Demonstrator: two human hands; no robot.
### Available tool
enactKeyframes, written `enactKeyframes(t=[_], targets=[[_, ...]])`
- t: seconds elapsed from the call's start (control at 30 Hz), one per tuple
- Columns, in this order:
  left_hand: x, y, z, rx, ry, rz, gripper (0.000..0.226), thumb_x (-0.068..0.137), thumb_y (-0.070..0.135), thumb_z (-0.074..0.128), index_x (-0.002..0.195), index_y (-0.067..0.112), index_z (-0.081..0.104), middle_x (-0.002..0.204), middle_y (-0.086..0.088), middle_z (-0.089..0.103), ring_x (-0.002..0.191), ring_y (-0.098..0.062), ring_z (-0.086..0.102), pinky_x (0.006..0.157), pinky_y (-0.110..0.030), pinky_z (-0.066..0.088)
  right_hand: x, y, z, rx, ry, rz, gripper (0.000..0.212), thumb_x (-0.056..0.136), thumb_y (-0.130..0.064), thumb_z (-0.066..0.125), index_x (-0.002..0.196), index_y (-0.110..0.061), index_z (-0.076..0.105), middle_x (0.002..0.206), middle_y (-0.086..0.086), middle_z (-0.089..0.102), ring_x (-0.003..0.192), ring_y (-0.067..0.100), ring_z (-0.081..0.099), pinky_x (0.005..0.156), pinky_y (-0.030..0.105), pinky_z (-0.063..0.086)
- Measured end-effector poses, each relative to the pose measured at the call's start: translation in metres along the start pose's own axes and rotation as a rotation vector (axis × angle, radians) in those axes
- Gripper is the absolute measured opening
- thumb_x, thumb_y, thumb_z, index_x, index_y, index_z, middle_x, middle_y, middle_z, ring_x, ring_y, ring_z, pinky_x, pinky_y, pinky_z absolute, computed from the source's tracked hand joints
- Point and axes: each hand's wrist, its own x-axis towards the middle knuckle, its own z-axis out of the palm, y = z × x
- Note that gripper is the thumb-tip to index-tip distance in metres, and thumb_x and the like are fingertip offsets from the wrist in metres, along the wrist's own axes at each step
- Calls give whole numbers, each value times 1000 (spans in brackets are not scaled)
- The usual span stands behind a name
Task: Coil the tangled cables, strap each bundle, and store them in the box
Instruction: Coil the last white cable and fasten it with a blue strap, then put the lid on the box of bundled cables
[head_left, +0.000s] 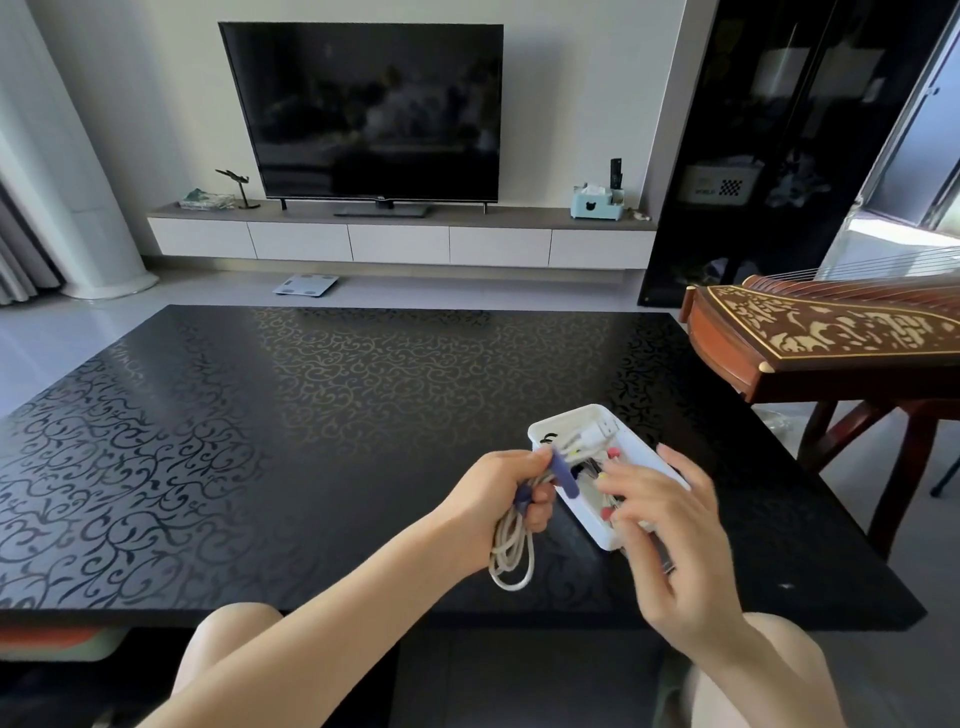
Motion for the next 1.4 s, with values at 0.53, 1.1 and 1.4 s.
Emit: enactKeyframes(t=[0.53,1.1,1.4], targets=[[-2,11,-8,4,-112,65,20,93,19,50,79,5,52,55,-12,56,43,-17,52,42,-23,44,35,7,24,375,-90,758,41,59,-63,71,71,-25,63,62,-11,64,56,1,55,57,16,43],[106,-24,-34,646,372,-245,49,93,53,45,111,8,44,87,-13,60,64,-23,64,52,-34,58,48,106,-20,182,100,1004,11,84,-25,69,87,-16,62,78,4,69,70,17,67,55,24,48],[161,-61,-27,465,381,-229,13,87,8,47,84,5,59,71,-9,63,60,-25,65,67,-37,59,50,148,79,-220,-673,881,41,84,-31,65,123,-20,57,96,3,68,93,20,62,73,26,42]])
